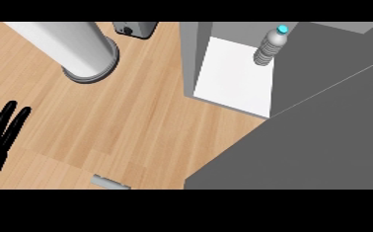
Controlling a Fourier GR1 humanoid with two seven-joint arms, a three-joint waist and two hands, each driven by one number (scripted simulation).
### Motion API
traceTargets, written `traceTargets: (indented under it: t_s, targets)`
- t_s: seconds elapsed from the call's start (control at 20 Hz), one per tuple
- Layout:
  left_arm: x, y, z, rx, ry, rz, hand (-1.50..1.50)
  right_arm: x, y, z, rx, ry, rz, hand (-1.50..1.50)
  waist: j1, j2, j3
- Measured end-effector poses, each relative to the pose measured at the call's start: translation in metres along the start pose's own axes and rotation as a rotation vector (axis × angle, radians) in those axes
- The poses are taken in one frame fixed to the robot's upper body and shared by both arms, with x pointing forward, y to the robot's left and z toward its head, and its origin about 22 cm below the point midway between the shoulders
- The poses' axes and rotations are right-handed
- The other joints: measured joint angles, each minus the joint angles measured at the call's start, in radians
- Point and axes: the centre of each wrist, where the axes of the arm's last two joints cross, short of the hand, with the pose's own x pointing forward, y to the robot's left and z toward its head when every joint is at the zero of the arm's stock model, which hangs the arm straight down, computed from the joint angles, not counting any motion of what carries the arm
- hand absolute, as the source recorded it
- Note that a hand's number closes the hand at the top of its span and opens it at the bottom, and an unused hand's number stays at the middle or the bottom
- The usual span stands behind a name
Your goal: Pick up the bottled water, place it into the cabinet and close the cabinet
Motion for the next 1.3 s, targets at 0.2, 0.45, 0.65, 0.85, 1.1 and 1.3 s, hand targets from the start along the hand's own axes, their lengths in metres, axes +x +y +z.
traceTargets:
  t_s: [0.2, 0.45, 0.65, 0.85, 1.1, 1.3]
  targets:
    - [-0.001, 0.002, 0.001, 0.003, 0.004, 0.0, -1.5, -0.008, -0.017, -0.017, -0.028, 0.034, 0.008, 1.5, -0.002, -0.006, 0.002]
    - [-0.001, 0.004, 0.001, 0.005, 0.01, 0.004, -1.5, -0.015, -0.033, -0.046, -0.037, 0.067, -0.011, 1.5, -0.006, -0.011, 0.007]
    - [-0.002, 0.007, 0.002, 0.023, 0.01, 0.004, -1.5, -0.019, -0.054, -0.076, -0.128, 0.108, -0.036, 1.5, -0.019, -0.016, 0.011]
    - [-0.003, 0.01, 0.005, 0.041, 0.009, 0.006, -1.5, -0.021, -0.074, -0.112, -0.264, 0.152, -0.07, 1.5, -0.039, -0.021, 0.015]
    - [-0.001, 0.014, 0.006, 0.053, 0.001, 0.002, -1.5, -0.016, -0.106, -0.148, -0.44, 0.178, -0.099, 1.5, -0.055, -0.025, 0.019]
    - [0.0, 0.016, 0.009, 0.056, -0.002, 0.008, -1.5, -0.018, -0.112, -0.164, -0.503, 0.217, -0.153, 1.5, -0.069, -0.037, 0.027]
